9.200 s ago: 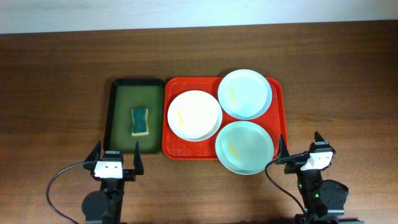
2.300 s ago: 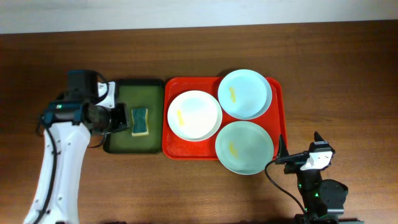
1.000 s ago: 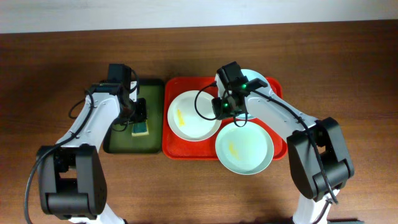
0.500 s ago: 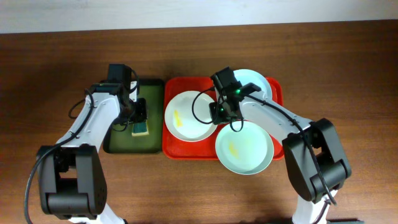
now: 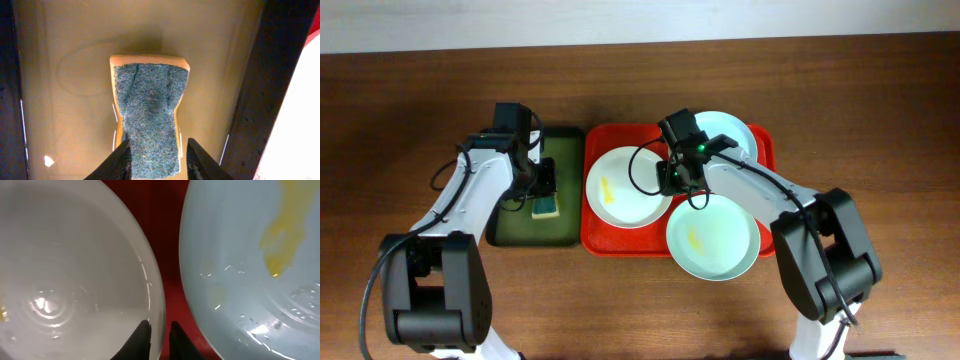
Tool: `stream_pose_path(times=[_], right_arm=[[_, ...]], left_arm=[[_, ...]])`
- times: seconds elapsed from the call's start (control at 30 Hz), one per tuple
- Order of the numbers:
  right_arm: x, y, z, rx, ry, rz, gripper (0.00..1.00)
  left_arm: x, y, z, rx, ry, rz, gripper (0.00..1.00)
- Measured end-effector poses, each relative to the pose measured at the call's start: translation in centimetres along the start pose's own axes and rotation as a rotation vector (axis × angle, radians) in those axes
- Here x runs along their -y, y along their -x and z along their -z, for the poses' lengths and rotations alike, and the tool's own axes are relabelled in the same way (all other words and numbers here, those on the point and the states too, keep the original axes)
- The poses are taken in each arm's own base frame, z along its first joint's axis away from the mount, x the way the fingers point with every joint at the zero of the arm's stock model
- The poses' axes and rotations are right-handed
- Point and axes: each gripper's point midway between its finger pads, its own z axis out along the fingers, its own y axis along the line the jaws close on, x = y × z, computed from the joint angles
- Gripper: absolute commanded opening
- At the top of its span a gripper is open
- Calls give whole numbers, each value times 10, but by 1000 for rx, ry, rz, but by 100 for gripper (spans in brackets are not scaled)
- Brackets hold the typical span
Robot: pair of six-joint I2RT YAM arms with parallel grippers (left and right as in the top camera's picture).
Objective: Clean dirty plates on tray and stack at the side
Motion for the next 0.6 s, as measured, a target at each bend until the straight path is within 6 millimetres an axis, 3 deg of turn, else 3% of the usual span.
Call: stream_pose_path(times=[0.13, 0.23, 0.6], right_arm=[[1, -3, -8, -14, -3, -9, 4], [4, -10, -5, -42, -14, -34, 4], [6, -16, -3, -66, -23, -59, 4]], left_arm=[[0, 0, 0, 0, 0, 0, 27], [0, 0, 0, 0, 0, 4, 34], [-13, -5, -24, 44, 55, 10, 31]])
